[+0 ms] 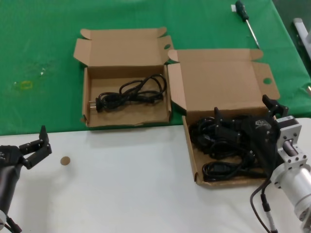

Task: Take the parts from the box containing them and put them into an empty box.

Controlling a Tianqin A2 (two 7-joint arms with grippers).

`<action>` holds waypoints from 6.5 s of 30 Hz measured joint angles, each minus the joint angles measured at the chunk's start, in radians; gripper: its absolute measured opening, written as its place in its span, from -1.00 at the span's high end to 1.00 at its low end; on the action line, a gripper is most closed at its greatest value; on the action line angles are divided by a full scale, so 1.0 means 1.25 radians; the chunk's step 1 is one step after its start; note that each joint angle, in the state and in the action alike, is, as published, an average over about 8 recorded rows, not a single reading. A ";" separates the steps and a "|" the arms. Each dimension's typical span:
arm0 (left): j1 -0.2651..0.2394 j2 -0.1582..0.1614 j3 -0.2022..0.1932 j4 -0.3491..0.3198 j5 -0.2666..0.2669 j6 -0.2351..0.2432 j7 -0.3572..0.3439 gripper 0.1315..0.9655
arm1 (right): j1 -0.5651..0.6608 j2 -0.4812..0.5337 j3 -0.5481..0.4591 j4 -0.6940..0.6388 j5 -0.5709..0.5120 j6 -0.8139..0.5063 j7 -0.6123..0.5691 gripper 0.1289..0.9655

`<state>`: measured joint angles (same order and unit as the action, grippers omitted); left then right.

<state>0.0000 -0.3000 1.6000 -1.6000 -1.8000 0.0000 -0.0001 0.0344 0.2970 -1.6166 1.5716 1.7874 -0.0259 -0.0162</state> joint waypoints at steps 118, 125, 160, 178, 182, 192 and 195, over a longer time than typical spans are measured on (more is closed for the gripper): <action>0.000 0.000 0.000 0.000 0.000 0.000 0.000 -1.00 | 0.000 0.000 0.000 0.000 0.000 0.000 0.000 -1.00; 0.000 0.000 0.000 0.000 0.000 0.000 0.000 -1.00 | 0.000 0.000 0.000 0.000 0.000 0.000 0.000 -1.00; 0.000 0.000 0.000 0.000 0.000 0.000 0.000 -1.00 | 0.000 0.000 0.000 0.000 0.000 0.000 0.000 -1.00; 0.000 0.000 0.000 0.000 0.000 0.000 0.000 -1.00 | 0.000 0.000 0.000 0.000 0.000 0.000 0.000 -1.00; 0.000 0.000 0.000 0.000 0.000 0.000 0.000 -1.00 | 0.000 0.000 0.000 0.000 0.000 0.000 0.000 -1.00; 0.000 0.000 0.000 0.000 0.000 0.000 0.000 -1.00 | 0.000 0.000 0.000 0.000 0.000 0.000 0.000 -1.00; 0.000 0.000 0.000 0.000 0.000 0.000 0.000 -1.00 | 0.000 0.000 0.000 0.000 0.000 0.000 0.000 -1.00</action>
<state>0.0000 -0.3000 1.6000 -1.6000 -1.8000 0.0000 0.0000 0.0344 0.2970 -1.6166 1.5716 1.7873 -0.0259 -0.0163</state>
